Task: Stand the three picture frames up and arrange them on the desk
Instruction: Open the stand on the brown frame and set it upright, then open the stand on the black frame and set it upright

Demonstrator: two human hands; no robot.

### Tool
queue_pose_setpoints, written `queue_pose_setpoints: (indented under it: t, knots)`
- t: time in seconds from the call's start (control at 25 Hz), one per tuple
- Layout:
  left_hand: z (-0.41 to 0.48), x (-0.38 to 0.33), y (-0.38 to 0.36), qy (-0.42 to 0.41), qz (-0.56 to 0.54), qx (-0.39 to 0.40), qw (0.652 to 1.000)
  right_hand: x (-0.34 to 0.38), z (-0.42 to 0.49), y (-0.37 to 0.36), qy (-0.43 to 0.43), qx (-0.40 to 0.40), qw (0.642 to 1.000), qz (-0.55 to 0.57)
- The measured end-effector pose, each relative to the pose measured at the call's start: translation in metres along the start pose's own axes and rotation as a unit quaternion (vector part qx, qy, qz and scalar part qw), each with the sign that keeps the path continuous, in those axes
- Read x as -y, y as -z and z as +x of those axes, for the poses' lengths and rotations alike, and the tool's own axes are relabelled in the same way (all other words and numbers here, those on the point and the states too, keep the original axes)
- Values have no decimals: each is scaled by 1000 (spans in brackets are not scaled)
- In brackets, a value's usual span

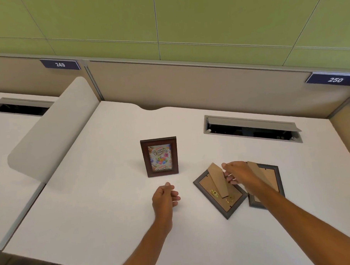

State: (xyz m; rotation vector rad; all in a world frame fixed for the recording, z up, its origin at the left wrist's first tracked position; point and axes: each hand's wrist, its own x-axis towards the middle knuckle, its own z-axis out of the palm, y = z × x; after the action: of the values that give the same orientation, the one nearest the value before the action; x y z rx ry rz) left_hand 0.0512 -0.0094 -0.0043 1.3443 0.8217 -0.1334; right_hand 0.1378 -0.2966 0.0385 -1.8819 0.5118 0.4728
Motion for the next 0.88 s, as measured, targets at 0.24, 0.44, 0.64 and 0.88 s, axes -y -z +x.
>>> queue_pose_setpoints:
  t: [0.24, 0.44, 0.64, 0.88]
  knots:
    - [-41, 39, -49, 109, 99, 108, 983, -58, -4, 35, 56, -63, 968, -238]
    - [-66, 52, -77, 175, 147, 137, 964, -89, -8, 49, 39, -33, 962, -268]
    - [-74, 59, -97, 156, 167, 152, 962, -93, -16, 46, 17, 2, 976, -217]
    - [-83, 60, -95, 153, 117, 116, 974, -89, -21, 51, -27, 9, 992, -121]
